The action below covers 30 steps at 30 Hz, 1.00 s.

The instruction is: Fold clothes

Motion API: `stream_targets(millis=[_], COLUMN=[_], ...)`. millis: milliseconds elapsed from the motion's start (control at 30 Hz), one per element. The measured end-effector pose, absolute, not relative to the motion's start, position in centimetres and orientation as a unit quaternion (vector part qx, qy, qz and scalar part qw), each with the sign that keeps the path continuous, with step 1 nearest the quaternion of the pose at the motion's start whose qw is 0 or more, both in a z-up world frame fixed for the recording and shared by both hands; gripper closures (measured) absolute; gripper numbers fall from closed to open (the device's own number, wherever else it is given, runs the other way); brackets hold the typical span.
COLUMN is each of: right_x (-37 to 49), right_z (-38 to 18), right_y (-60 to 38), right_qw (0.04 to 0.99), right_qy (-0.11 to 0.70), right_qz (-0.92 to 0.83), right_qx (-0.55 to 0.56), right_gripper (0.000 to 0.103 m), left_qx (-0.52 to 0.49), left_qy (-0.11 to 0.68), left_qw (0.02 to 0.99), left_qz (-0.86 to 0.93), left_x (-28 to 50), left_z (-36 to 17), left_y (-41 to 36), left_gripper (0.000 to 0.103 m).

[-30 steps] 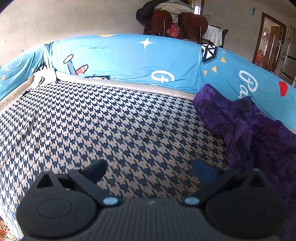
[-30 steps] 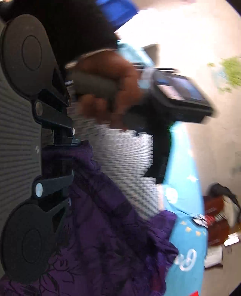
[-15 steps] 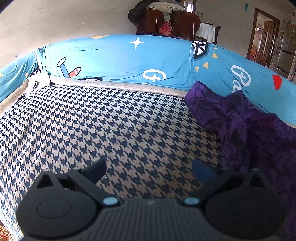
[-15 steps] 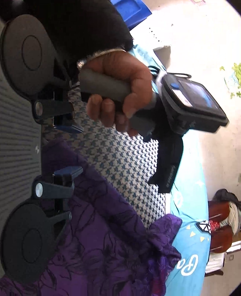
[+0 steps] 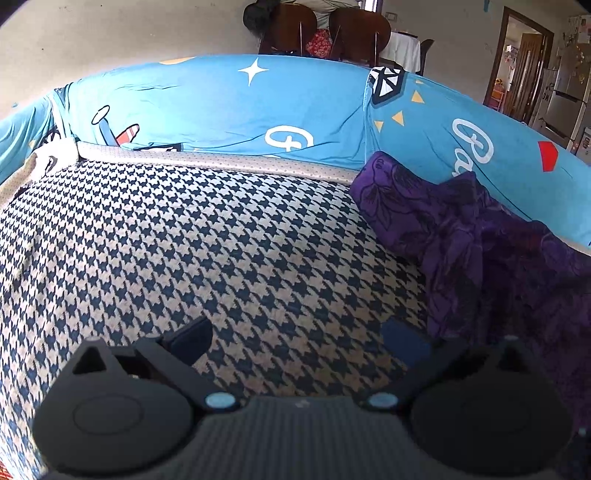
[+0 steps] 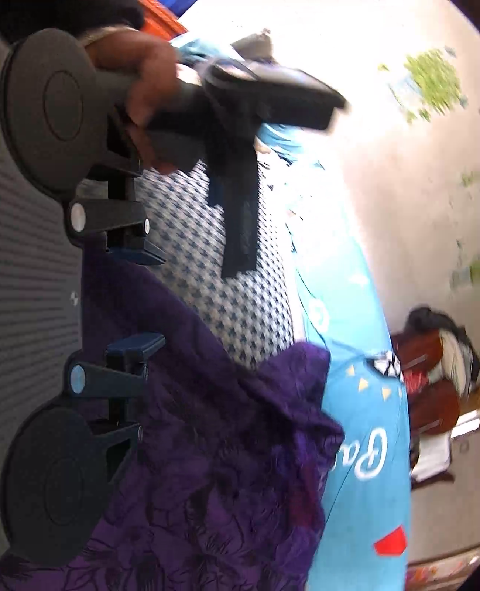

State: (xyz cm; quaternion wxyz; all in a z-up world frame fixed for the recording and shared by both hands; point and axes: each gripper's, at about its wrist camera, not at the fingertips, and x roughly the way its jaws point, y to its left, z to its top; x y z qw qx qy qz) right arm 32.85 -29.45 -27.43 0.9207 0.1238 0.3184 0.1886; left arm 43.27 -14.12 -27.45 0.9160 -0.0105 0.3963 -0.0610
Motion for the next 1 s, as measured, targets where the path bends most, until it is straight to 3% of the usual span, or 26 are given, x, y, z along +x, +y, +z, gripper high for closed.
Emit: stream_targets(millis=[200, 533, 633, 967, 1000], right_x=[36.7, 43.2, 45.1, 49.5, 49.7], right_z=[-27.1, -27.9, -28.4, -30.2, -30.2], right_y=[-31.9, -33.8, -34.4, -35.5, -35.3], right_qw=[0.923, 0.917, 0.914, 0.899, 0.9], right_qy=[0.31, 0.305, 0.303, 0.301, 0.297], right_qz=[0.152, 0.104, 0.092, 0.087, 0.093], right_qx=[0.169, 0.235, 0.252, 0.305, 0.304], right_gripper=[0.053, 0.05, 0.044, 0.043, 0.05], left_qx=[0.01, 0.01, 0.012, 0.007, 0.005], left_qy=[0.392, 0.406, 0.41, 0.405, 0.404], left_qw=[0.918, 0.911, 0.91, 0.913, 0.914], left_qz=[-0.055, -0.067, -0.062, -0.043, -0.042], left_x=[44.9, 47.1, 47.8, 49.0, 49.0], left_z=[-27.4, -27.8, -28.0, -27.6, -27.4], left_y=[-14.9, -15.5, -15.5, -13.8, -13.5], left_gripper=[0.0, 0.0, 0.0, 0.0, 0.0])
